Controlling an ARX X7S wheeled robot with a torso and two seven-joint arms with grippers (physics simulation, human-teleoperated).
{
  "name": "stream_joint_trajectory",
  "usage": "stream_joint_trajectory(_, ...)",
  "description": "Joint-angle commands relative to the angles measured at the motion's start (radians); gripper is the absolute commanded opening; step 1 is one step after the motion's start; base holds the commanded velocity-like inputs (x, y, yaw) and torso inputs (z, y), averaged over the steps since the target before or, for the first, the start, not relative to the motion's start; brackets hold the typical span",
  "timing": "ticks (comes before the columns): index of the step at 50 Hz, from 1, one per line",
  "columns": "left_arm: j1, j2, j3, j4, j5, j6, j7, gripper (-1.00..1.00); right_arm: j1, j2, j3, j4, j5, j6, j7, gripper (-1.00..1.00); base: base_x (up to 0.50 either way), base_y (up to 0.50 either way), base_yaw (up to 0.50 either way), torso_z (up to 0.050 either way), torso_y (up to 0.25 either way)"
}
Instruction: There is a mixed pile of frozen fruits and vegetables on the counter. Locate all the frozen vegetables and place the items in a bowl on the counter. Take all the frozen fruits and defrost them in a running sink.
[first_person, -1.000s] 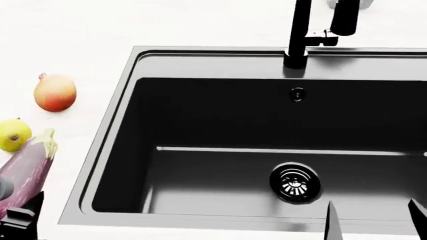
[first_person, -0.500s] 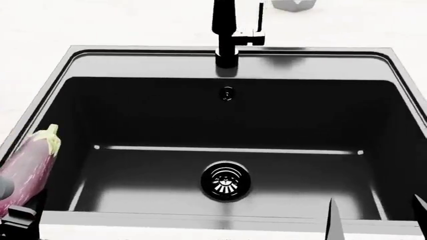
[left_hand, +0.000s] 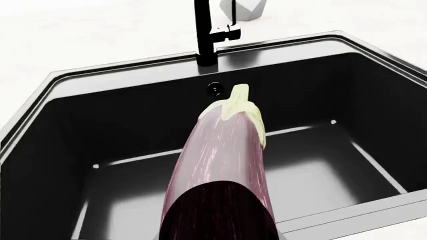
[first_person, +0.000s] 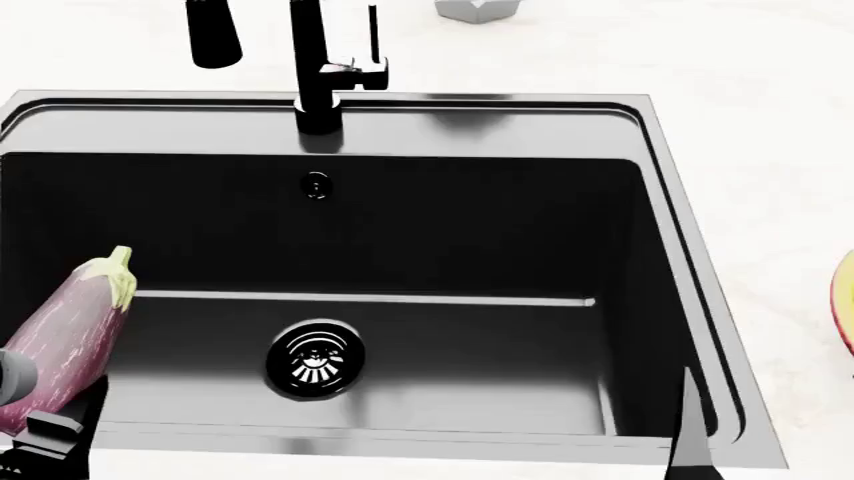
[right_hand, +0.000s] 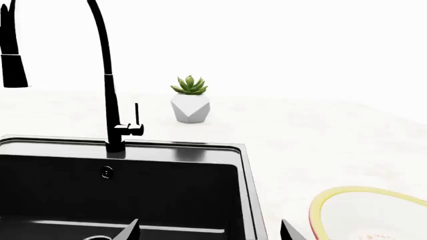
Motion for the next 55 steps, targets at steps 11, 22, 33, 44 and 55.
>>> stream_joint_trajectory(11,-0.004,0.014,-0.032,0.004,-0.042,0.051,0.022,-1.00,0.030,0.003,-0.027,0.011,-0.056,0.017,-0.025,1.00,0.00,-0.50,0.00,0.000,0.000)
stream_joint_trajectory(22,0.003,0.005,-0.035,0.006,-0.068,0.062,0.015,-1.00,0.036,0.003,-0.038,0.016,-0.050,0.013,-0.024,1.00,0.00,-0.50,0.00,0.000,0.001)
stream_joint_trajectory(33,-0.007,0.004,-0.021,0.004,-0.067,0.066,0.016,-1.00,0.044,0.055,-0.018,0.012,-0.011,0.037,0.006,1.00,0.09,-0.50,0.00,0.000,0.000)
stream_joint_trajectory(44,0.036,-0.051,-0.070,0.041,-0.124,0.086,0.019,-1.00,0.036,0.056,-0.005,0.019,-0.001,0.028,0.003,1.00,0.26,-0.50,0.00,0.000,0.002)
stream_joint_trajectory(55,-0.018,-0.016,-0.007,0.028,-0.108,0.081,-0.015,-1.00,-0.002,0.027,0.028,0.037,0.015,0.006,-0.002,1.00,0.13,-0.50,0.00,0.000,0.001)
